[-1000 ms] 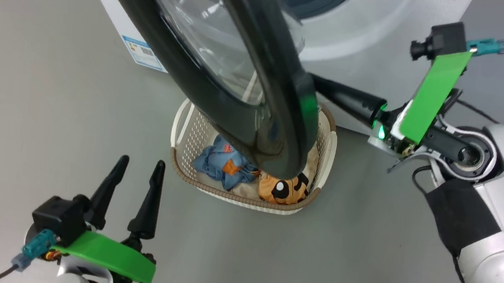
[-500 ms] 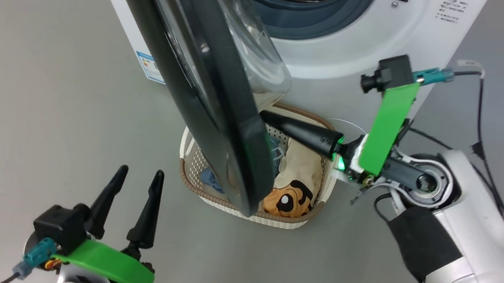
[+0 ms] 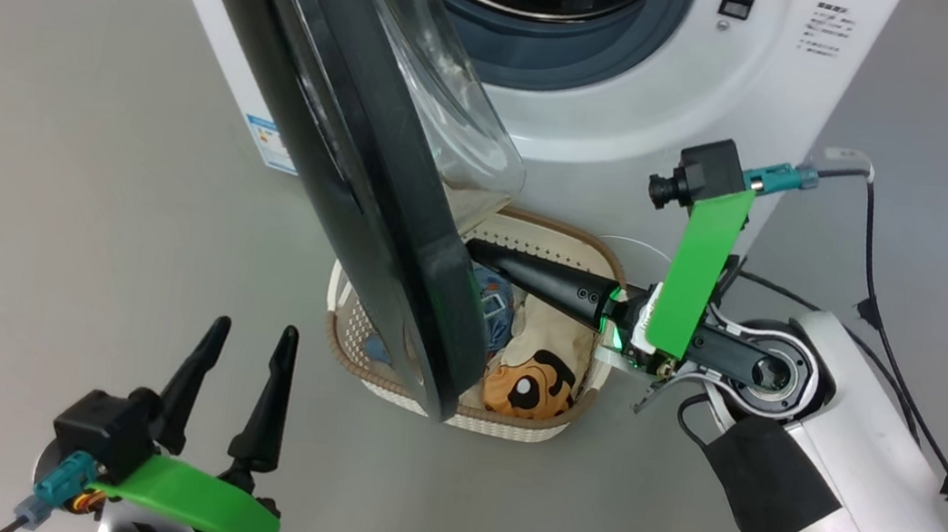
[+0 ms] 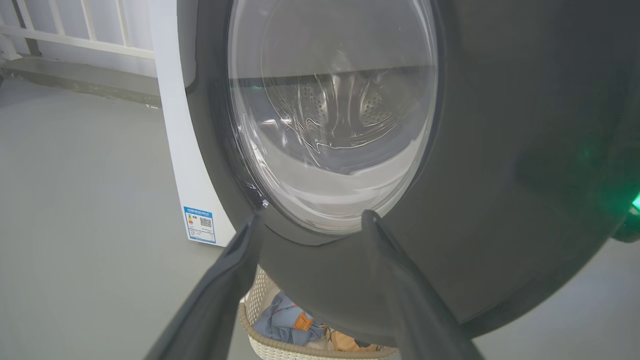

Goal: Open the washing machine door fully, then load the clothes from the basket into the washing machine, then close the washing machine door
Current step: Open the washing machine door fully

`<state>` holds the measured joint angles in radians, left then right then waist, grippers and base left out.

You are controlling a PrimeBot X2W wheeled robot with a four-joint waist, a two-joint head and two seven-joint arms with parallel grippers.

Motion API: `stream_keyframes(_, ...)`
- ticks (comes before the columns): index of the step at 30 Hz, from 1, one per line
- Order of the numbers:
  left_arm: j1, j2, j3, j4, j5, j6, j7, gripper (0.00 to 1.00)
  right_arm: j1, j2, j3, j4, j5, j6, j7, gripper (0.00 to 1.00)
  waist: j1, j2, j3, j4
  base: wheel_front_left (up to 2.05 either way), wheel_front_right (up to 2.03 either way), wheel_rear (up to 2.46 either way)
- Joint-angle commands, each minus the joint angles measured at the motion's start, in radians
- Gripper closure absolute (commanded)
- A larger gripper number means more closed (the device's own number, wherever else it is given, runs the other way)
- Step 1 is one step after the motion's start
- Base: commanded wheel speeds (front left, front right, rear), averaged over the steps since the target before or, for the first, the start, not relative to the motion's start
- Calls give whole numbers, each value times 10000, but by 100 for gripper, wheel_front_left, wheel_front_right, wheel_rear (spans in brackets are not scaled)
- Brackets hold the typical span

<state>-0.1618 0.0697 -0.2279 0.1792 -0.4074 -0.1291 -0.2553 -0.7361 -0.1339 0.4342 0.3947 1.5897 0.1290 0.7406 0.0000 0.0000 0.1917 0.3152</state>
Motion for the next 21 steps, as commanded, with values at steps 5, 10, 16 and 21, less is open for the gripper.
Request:
stream_keyframes(5,-9,356,363,-144,48,-16,-65,0,379,62,-168,-279,-238,17,-405,0,0,0,-232,-351,0,0,0)
stream_keyframes(10,-6,523,371,-90,-24,-16,-65,0,742,-172,-452,-443,-251,17,-770,0,0,0,-423,-621,0,0,0)
stream_keyframes(16,45,664,410,-52,-137,-16,-65,0,1400,-558,-816,-739,-321,17,-1324,0,0,0,-665,-901,0,0,0)
stream_keyframes(21,240,768,598,-67,-157,-16,-65,0,2044,-882,-1024,-851,-387,17,-1742,0,0,0,-890,-1207,0,0,0)
